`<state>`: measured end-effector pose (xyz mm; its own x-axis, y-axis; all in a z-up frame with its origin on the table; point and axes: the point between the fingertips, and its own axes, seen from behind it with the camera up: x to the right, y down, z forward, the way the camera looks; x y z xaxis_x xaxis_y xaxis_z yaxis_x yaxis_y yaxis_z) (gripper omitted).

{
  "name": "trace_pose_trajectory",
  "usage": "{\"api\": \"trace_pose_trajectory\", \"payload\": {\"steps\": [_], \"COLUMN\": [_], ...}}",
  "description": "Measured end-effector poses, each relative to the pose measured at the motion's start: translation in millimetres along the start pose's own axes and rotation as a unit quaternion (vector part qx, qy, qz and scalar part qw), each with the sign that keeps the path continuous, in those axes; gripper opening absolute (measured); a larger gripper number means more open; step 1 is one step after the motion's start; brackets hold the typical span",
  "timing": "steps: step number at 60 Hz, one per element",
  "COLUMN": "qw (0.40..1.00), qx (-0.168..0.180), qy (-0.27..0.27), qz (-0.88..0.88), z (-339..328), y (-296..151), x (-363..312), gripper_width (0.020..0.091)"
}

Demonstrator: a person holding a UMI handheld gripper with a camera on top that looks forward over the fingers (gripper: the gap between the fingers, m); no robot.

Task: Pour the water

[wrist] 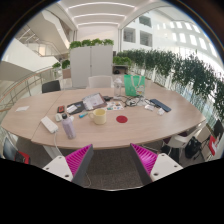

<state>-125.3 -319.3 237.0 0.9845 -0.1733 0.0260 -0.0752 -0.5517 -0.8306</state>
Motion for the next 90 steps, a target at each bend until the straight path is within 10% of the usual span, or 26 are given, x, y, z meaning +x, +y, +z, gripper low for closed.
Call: {"api": "trace_pose_trajectory", "payload": {"steps": [30, 51, 54, 57, 69, 82, 90], "qw": [0.989, 0.976, 0.974, 0.975, 0.969, 0.975, 0.947], "qx": [0.092, 0.168, 0.171, 0.163, 0.198, 0.12, 0.107], "qy": [-0.116, -0.125, -0.128, -0.124, -0.121, -0.185, -0.272], "qz": [-0.029, -0.057, -0.068, -0.084, -0.082, -0.011, 0.131], "z": [142, 304, 317, 325, 325, 330, 309], "y": [74, -2, -9, -9, -14, -11, -87], "x": [-160, -282, -290, -293, -292, -304, -311], "gripper_width": [0.0833, 0.0825, 0.0754, 0.0537, 0.049, 0.0368, 0.036]}}
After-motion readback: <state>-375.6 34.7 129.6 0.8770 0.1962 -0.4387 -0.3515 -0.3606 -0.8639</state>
